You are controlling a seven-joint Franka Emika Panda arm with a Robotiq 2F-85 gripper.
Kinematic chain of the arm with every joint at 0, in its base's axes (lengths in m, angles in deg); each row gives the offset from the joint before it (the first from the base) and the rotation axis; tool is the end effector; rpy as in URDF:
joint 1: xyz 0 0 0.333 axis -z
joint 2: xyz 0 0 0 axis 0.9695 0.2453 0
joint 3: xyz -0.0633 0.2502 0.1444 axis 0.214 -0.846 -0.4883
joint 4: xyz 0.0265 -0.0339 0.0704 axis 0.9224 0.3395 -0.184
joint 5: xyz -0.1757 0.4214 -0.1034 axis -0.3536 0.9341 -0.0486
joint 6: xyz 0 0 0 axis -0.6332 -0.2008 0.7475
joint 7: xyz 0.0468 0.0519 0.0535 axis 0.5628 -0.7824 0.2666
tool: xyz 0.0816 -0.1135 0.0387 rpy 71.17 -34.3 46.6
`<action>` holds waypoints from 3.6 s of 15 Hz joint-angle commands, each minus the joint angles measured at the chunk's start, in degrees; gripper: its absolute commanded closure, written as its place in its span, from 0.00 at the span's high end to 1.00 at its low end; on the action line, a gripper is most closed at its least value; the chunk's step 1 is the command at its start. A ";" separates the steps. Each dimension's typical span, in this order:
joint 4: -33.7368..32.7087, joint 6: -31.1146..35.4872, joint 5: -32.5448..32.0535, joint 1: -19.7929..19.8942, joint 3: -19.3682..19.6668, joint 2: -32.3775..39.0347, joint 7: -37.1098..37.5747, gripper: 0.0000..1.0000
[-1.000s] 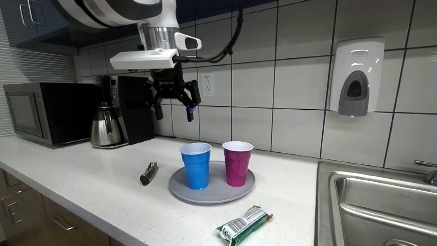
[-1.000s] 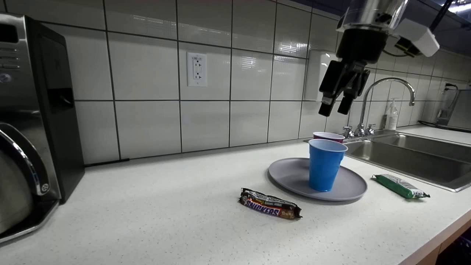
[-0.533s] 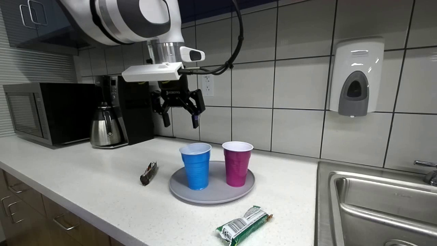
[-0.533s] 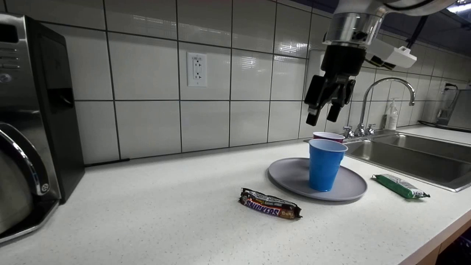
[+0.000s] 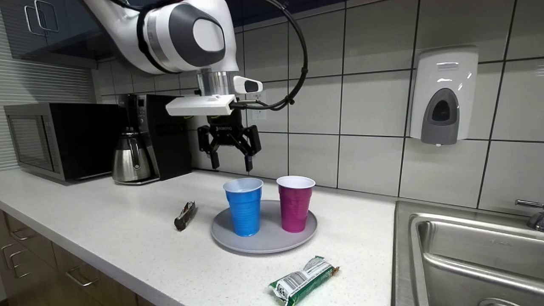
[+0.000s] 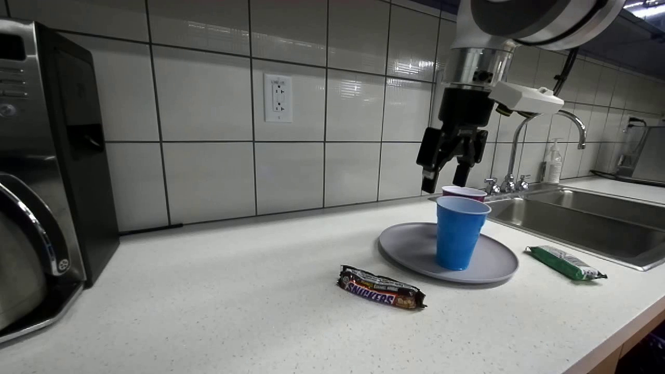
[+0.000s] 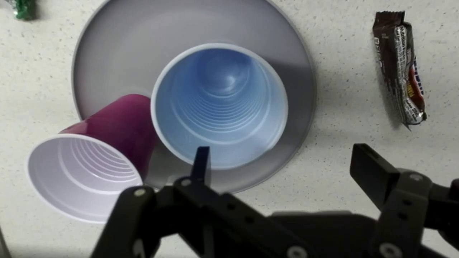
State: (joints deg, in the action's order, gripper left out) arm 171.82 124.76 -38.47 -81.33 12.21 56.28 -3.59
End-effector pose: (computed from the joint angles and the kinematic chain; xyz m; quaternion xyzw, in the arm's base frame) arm 0.5529 0.0530 0.2403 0.9902 0.1122 0.0829 0.0048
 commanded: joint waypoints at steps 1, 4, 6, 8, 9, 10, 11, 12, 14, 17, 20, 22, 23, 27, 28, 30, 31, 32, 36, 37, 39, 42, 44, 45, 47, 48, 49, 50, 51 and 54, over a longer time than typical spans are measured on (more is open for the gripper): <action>-3.14 -0.75 -1.61 1.06 -1.25 2.91 2.95 1.00; -4.06 -0.75 -1.43 1.05 -1.22 4.30 3.64 1.00; -4.31 -0.76 -1.52 1.09 -1.15 4.68 4.26 1.00; -4.11 -0.90 -1.71 1.02 -1.19 4.43 4.98 1.00; -3.89 -0.98 -1.63 0.99 -1.21 4.24 5.21 1.00; -3.59 -1.12 -1.72 0.97 -1.23 3.99 5.51 1.00; -3.45 -1.27 -1.61 0.96 -1.24 3.80 5.73 1.00; -3.20 -1.39 -1.58 0.94 -1.27 3.45 5.99 1.00; -2.87 -1.53 -1.66 0.89 -1.33 3.02 6.43 1.00; -2.25 -1.57 -0.88 0.94 -1.33 2.92 6.20 1.00; -1.31 -1.35 -0.55 1.15 -1.12 2.61 6.26 1.00; -2.28 -0.39 0.00 1.02 -1.26 4.22 4.83 1.00; -2.28 -0.37 0.00 1.02 -1.26 4.29 4.83 1.00; -2.28 -0.36 0.00 1.02 -1.27 4.41 4.83 1.00; -2.28 -0.36 0.00 1.02 -1.27 4.41 4.83 1.00; -2.17 -0.18 -0.47 0.91 -1.37 4.63 4.92 1.00; -2.19 -0.02 -1.04 0.91 -1.39 4.76 5.41 1.00; -2.17 0.13 -1.61 0.92 -1.40 4.85 5.88 1.00; -1.84 0.40 -1.66 0.96 -1.37 5.44 6.22 1.00; -1.73 0.44 -1.58 1.00 -1.31 5.71 6.38 1.00; -1.49 0.66 -1.36 1.05 -1.24 6.13 6.46 1.00; -1.56 0.73 -1.74 0.98 -1.24 6.71 6.82 1.00; -1.65 1.07 -1.44 0.95 -1.26 6.97 6.90 1.00; -1.65 1.28 -1.25 0.92 -1.29 6.96 6.83 0.75; -1.66 1.46 -1.54 0.89 -1.29 6.85 7.14 0.65; -1.58 1.49 -1.69 0.86 -1.30 6.70 7.28 0.58; -1.52 1.51 -1.77 0.85 -1.30 6.58 7.37 0.49; -1.41 1.49 -1.88 0.83 -1.31 6.38 7.51 0.42; -1.28 1.52 -1.99 0.81 -1.32 6.16 7.65 0.33; -0.77 1.57 -2.63 0.74 -1.32 5.22 8.35 0.12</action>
State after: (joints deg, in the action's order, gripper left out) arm 170.13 125.93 -38.79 -81.30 11.80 63.23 2.11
